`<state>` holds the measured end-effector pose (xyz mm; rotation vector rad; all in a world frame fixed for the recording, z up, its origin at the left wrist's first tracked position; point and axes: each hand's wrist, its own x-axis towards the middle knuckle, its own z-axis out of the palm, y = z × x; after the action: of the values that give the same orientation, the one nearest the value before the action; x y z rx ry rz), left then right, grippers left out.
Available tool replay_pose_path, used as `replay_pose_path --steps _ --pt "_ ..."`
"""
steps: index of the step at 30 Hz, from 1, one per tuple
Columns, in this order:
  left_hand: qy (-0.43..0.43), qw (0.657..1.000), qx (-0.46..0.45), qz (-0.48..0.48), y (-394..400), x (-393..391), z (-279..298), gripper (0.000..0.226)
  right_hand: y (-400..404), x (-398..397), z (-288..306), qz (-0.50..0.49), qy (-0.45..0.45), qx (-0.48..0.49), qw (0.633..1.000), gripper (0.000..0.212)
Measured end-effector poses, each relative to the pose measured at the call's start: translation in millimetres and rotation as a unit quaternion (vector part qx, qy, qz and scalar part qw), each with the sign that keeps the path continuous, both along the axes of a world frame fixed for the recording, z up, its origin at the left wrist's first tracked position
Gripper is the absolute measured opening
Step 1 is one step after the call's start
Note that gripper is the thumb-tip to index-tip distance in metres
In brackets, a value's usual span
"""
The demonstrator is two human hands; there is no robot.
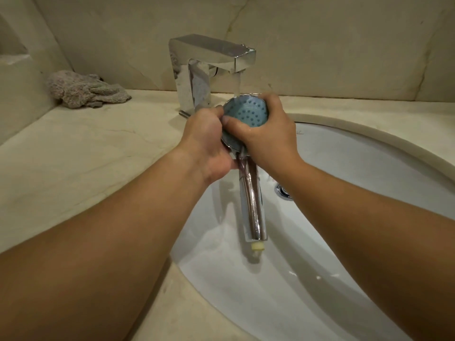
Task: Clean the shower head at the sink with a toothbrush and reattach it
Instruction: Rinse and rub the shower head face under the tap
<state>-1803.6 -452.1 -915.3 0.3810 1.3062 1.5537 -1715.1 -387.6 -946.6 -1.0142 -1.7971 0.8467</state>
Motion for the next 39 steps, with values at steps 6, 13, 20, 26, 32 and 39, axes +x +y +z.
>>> replay_pose_path --steps 6,13,20,26,32,39 --pt "-0.034 0.999 0.013 -0.037 1 0 -1 0.054 2 -5 0 -0.038 0.044 -0.024 0.998 0.042" --pt "-0.053 0.998 0.033 -0.034 -1 0 -2 0.046 10 2 -1 0.006 0.001 0.008 1.0 0.031" --pt "-0.093 0.995 0.039 -0.027 3 -9 -5 0.052 23 25 -2 0.262 -0.027 -0.146 0.954 0.055" --pt "-0.107 0.992 0.073 0.0 9 -5 -10 0.046 11 14 -3 0.125 0.017 -0.055 0.991 0.074" --pt "-0.107 0.99 0.087 -0.001 11 -3 -11 0.051 -2 -4 -2 -0.014 0.063 -0.055 0.996 0.059" --pt "-0.08 0.991 0.093 -0.047 8 0 -12 0.049 1 -6 -1 -0.063 0.046 -0.03 0.996 0.031"
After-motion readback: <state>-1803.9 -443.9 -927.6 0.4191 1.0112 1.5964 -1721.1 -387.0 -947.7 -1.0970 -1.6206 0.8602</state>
